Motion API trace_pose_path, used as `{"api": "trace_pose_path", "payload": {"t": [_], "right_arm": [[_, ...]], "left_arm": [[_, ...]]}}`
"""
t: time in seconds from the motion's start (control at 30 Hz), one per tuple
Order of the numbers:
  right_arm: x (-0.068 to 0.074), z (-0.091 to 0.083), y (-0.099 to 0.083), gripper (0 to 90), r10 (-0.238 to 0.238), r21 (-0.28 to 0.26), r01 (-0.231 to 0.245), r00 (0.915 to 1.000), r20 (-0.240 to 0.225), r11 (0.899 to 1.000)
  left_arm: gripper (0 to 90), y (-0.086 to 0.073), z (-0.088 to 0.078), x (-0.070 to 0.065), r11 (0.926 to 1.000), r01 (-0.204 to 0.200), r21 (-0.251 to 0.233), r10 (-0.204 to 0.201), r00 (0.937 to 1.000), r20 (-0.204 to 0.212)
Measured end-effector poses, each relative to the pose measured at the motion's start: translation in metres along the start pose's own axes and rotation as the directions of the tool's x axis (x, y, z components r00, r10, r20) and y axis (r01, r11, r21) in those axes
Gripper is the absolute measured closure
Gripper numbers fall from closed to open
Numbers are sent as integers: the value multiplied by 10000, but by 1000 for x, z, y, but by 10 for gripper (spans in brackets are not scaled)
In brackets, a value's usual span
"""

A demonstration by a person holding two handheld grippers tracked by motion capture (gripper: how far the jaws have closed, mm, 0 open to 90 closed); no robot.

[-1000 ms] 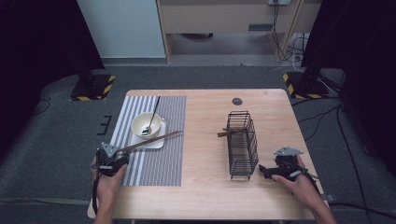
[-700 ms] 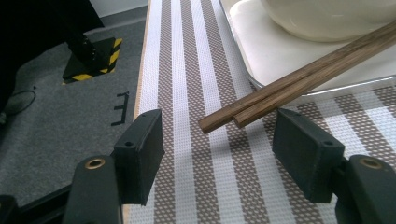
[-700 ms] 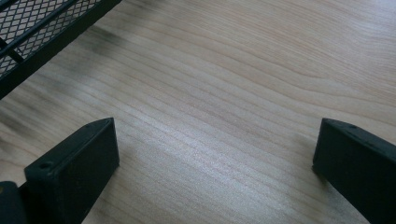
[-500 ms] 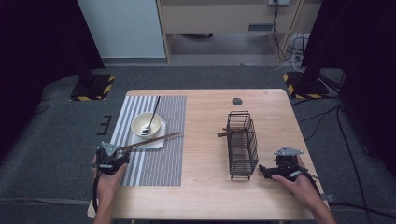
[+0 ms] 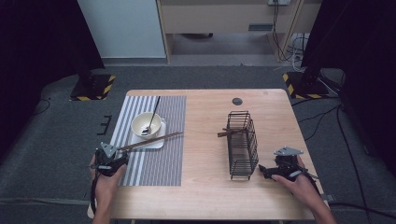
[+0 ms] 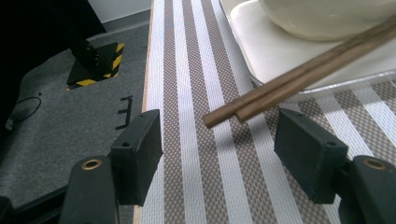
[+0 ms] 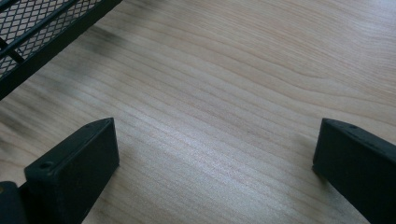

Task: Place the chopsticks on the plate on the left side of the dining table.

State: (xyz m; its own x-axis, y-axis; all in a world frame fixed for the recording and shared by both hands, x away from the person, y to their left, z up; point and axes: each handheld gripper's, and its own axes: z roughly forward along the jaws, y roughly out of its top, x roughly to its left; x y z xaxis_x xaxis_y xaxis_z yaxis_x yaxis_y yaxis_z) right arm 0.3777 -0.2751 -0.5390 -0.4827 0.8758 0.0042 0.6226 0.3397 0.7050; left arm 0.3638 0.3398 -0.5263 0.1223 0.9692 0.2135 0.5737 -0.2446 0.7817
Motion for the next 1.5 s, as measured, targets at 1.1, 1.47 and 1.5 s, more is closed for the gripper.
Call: {"api": "trace_pose_path", "payload": {"t": [1.1,1.47,1.5], "right_arm": [[1,2,3,2,-32,12,32,10000,-22,10000],[1,2,2,2,-10,2,10,10000,-9,10000],[1,2,2,2,-4,-10,4,10000,0,10000]], "left_arm": [[422,-4,1,1,9981,608,-122,-590,9915,1156],[476,-4,3,3,9975,707,-4,-701,9904,1194],[486,-3,3,3,9971,763,-64,-750,9897,1222]]}}
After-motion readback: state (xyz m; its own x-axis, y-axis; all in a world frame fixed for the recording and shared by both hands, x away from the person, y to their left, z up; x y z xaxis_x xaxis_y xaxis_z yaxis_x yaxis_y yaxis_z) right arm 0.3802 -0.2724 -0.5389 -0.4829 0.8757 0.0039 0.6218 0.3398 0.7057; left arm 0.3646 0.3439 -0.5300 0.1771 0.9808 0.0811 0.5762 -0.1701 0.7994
